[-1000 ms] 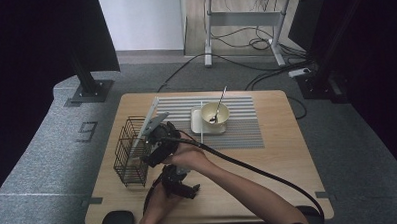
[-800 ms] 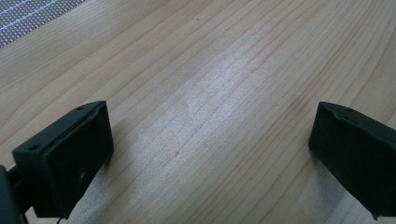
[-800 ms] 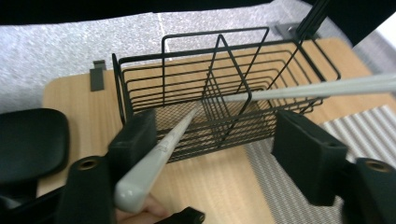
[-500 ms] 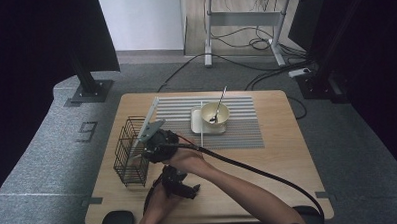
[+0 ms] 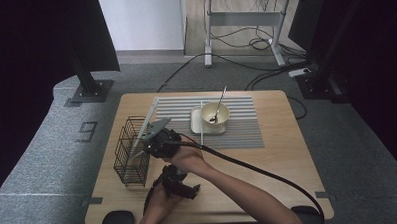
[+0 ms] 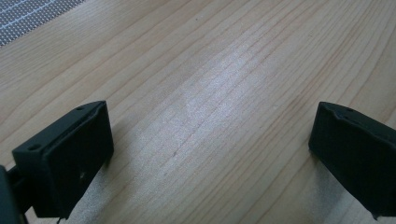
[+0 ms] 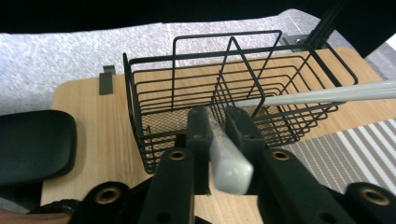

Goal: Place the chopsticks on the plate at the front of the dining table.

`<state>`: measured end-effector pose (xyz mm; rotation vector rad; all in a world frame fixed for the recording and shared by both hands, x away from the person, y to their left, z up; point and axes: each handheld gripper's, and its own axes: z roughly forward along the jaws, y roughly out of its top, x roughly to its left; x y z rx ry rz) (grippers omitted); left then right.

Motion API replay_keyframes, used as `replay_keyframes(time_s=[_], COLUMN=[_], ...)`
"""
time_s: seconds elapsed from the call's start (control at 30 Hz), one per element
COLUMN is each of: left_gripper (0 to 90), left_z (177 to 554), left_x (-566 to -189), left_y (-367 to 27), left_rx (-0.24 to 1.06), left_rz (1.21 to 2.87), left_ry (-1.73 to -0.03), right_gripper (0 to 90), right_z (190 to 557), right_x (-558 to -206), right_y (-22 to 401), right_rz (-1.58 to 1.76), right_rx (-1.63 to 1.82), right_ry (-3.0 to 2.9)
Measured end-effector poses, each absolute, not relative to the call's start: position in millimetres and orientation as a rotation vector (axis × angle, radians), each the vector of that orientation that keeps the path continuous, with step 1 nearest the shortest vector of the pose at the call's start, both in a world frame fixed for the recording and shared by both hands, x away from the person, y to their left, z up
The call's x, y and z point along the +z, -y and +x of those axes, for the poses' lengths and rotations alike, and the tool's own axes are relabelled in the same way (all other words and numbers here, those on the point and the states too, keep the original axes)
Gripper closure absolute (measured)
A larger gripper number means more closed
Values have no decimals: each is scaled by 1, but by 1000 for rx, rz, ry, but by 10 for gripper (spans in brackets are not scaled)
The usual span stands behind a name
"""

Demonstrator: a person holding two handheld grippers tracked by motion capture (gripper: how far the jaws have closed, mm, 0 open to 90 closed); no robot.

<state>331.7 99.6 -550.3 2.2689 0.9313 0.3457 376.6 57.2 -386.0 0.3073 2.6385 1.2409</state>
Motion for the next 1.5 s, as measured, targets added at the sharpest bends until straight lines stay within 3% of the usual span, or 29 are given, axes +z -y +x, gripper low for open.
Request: replay_keyframes(time_s=[0.5,1.5], left_gripper=[0,0], left_z=[332,332], left_x=[-550,-550], left_y=[-100,-100], left_rx=[344,341], left_rz=[2269,2272], left_ry=[-929,-923], right_gripper=[836,837], right_z=[375,364], right_x=[-384,-330], right_y=[-50,-17], right_rz=[284,249], right_rx=[1292,1446], right_ry=[-2615,-2561])
